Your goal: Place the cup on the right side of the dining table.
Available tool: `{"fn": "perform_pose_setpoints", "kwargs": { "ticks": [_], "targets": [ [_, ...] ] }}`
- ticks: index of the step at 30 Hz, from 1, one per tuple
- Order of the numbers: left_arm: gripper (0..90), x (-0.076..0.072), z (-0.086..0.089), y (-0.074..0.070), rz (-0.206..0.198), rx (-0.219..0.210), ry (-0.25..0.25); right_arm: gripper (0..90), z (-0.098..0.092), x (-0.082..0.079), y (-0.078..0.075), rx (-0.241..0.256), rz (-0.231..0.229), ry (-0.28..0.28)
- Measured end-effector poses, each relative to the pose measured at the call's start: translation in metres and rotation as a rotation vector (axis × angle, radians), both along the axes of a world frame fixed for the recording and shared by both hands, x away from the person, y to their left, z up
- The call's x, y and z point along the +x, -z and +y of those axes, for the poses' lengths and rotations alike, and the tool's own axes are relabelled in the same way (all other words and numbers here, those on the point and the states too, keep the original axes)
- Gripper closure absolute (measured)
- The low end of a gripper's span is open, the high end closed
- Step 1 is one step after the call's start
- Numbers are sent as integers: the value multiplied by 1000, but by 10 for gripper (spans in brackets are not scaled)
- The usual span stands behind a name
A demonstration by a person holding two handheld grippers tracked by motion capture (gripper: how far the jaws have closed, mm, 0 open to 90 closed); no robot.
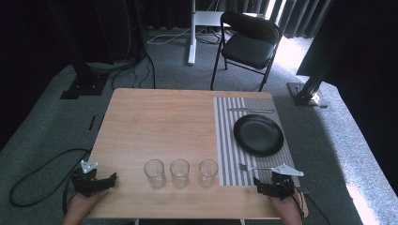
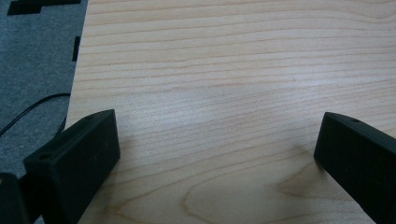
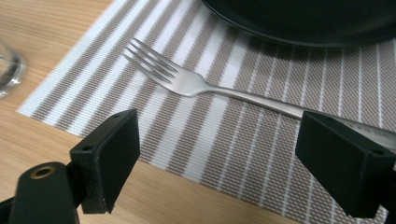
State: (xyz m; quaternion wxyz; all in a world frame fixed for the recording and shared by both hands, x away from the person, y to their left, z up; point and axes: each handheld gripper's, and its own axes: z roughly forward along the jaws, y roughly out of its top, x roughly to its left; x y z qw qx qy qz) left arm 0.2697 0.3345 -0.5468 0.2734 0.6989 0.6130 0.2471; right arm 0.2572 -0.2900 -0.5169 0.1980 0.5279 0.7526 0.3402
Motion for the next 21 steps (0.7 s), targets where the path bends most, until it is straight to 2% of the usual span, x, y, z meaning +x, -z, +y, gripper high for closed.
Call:
{"fn": "perform_pose_setpoints", "kwargs": {
  "ticks": [9,14,17,21],
  "targets": [
    [5,0,0,0,0,0,0,134,14,-2,-9,13,-13,-54],
    [5,0,0,0,0,0,0,135,25,-2,-20,44,-30,-106],
    [5,0,0,0,0,0,0,135,29,-3,-23,52,-38,-119],
    [5,0,0,0,0,0,0,136,42,-4,-35,85,-58,-175]
  ]
}}
